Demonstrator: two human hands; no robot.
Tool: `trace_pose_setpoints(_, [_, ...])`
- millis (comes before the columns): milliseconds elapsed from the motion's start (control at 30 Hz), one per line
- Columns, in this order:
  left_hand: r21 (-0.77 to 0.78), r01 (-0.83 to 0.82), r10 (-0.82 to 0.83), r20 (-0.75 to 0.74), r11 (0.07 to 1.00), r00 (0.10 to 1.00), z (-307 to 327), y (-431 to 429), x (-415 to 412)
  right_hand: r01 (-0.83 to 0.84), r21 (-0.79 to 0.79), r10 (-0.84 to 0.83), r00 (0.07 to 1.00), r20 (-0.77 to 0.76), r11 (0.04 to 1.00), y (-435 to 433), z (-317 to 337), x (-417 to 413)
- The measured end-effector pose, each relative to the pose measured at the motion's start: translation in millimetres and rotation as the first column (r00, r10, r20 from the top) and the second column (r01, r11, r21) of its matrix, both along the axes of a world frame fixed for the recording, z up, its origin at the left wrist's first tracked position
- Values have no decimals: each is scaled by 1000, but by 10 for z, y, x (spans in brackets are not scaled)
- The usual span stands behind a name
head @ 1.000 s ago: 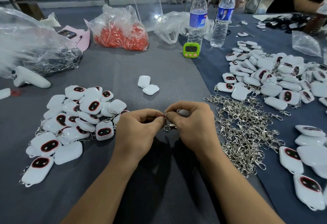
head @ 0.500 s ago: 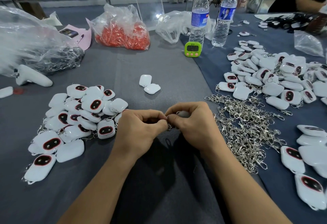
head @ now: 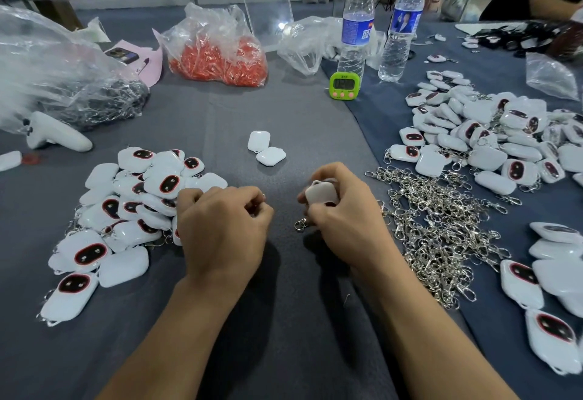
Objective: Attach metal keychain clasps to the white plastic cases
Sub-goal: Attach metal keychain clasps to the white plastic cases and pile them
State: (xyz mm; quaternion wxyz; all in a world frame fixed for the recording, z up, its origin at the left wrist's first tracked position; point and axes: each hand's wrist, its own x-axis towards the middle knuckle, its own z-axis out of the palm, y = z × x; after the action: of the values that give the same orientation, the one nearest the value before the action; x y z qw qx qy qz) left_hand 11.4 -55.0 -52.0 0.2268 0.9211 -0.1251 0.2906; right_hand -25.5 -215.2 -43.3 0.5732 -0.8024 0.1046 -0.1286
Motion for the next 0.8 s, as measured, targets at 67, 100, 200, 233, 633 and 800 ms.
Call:
trace_pose_setpoints(67, [57, -20, 22, -24, 998, 999, -19, 0, 7, -117, 78, 113, 992, 52, 990, 66, 15, -25])
trace_pose_setpoints(100, [79, -27, 30, -34, 997, 999, -27, 4, 14, -169, 100, 164, 985, 52, 981, 109, 10, -33])
trace_pose_setpoints(200, [118, -22, 28, -49, 993, 998, -50, 35, 40, -194, -36, 192, 980, -46, 980, 148, -63, 0])
trace_pose_setpoints(233, [118, -2, 7, -43, 993, 999, -59, 32, 43, -154, -81, 148, 987, -69, 985, 122, -83, 15])
trace_pose_setpoints(633, [72, 338, -317, -210, 938, 925, -113, -62, 97, -1, -238, -33, 990, -138, 971, -150, -33, 2])
trace_pose_setpoints(800, [-25, 418, -409, -267, 908, 872, -56, -18, 96, -70, -248, 30, 986, -163, 966, -123, -40, 31])
